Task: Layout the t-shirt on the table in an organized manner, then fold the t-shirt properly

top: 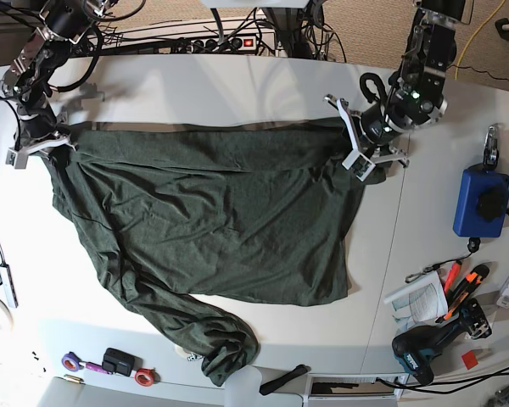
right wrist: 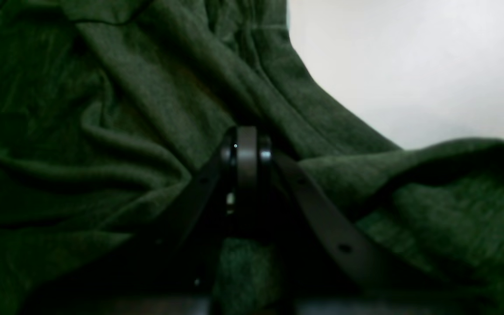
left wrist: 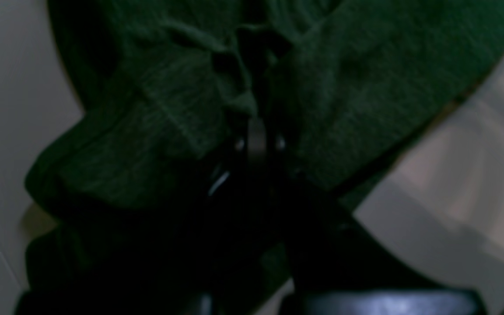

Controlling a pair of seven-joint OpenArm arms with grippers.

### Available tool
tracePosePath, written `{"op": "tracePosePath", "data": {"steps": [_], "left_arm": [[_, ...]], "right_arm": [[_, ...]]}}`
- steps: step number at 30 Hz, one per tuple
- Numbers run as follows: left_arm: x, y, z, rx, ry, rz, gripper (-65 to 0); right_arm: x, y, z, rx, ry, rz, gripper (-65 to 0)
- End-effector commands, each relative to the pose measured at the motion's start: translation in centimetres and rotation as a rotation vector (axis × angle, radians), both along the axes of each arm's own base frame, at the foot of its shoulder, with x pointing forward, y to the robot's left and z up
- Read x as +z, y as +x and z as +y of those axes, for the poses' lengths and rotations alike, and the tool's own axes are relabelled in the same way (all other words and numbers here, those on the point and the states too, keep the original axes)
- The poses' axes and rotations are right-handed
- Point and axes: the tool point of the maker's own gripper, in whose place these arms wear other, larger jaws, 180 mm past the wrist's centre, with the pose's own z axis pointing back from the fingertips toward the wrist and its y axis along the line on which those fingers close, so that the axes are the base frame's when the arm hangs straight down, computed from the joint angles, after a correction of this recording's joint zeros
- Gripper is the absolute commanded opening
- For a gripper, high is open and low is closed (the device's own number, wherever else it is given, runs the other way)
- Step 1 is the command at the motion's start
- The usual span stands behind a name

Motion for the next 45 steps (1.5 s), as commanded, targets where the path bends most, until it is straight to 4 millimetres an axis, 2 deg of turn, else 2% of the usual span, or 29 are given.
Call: {"op": "tracePosePath", "data": {"steps": [1,5,10,16,23,35,38,45], "left_arm": [[-2.0,-2.3,1.1,-0.03,0.097,0.095,-65.0],[-1.2,-3.2,0.8,-0.042,0.095,0.08,-65.0],[-0.7,-4.2,2.0,-0.041,0.135,0.069,-65.0],[-0.9,-4.4,3.6,-0.018,0.18,0.07,-65.0],[-1.0,-4.5,3.6,-0.018,0.184,0.077,-65.0],[-1.9,-6.3,4.1,0.013,0.191,0.123,-65.0],[-2.1,-6.7,4.1,0.021,0.19,0.134,-65.0],[-1.9,-6.1,4.2,0.041,0.186,0.117,-65.0]], "right_arm": [[-4.1,-4.7,0.3,0.031,-0.015,0.263,-65.0],[-4.6,-6.6,0.1,0.025,0.008,0.284,-65.0],[-4.0,-8.7,-2.1,0.027,-0.031,0.33,-65.0],[-2.8,-9.3,-4.1,0.031,-0.069,0.353,-65.0],[-3.5,-9.9,-2.5,0.038,0.026,0.381,-65.0],[-4.3,-12.7,-1.8,0.031,0.078,0.417,-65.0],[-4.3,-12.8,-1.8,0.032,0.084,0.419,-65.0],[-3.9,-12.1,-1.4,0.026,0.114,0.38,-65.0]]}}
